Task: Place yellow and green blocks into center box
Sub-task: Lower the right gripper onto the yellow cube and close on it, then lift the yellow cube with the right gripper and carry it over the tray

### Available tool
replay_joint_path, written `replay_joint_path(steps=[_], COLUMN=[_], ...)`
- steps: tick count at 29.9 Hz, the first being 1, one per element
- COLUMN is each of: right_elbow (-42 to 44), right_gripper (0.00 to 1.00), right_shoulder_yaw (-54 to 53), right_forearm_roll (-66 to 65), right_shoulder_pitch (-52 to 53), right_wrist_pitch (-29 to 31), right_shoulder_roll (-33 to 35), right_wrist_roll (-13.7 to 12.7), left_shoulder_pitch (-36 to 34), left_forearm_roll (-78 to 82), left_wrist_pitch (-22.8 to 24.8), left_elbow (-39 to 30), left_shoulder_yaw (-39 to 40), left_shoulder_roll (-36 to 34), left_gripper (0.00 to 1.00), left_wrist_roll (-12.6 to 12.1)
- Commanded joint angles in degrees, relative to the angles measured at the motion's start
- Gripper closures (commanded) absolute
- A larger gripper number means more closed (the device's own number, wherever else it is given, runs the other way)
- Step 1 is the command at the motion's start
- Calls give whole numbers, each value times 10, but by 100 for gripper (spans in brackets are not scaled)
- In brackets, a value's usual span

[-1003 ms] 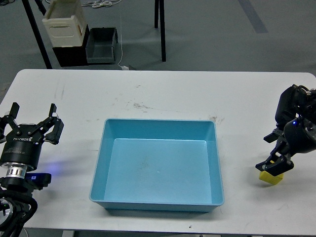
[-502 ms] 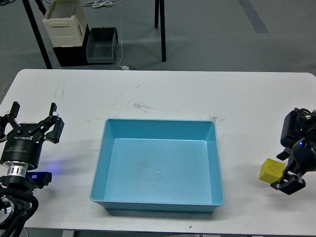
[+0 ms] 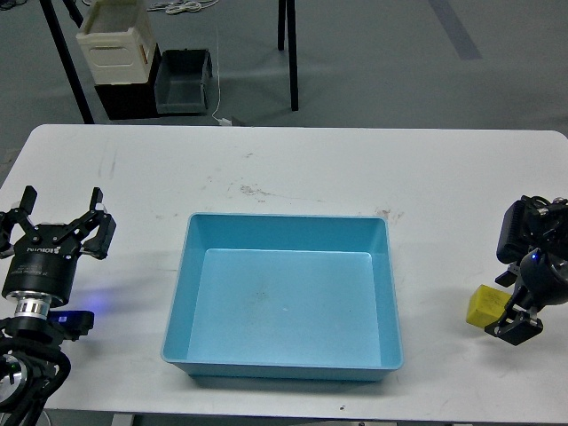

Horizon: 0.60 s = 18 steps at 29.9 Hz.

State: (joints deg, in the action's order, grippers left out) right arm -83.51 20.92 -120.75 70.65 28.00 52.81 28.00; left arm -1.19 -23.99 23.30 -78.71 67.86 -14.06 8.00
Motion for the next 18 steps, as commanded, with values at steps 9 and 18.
replay_joint_path(steps=[9, 18], right_elbow=[5, 5], right_gripper=[42, 95], right_shoulder_yaw=[0, -4], right_forearm_roll=[-4, -7], right_shoulder_pitch=[-3, -2], right_wrist_pitch=[0, 0], right_shoulder_roll=[-16, -14], right_wrist_roll=[0, 0], left_shoulder_pitch=[-1, -4], left_forearm_roll=[-1, -1], left_wrist_pitch=[1, 1], left_elbow=[5, 5], left_shoulder_yaw=[1, 0], left_shoulder_roll=[0, 0], left_gripper=[0, 0], left_wrist_roll=[0, 0])
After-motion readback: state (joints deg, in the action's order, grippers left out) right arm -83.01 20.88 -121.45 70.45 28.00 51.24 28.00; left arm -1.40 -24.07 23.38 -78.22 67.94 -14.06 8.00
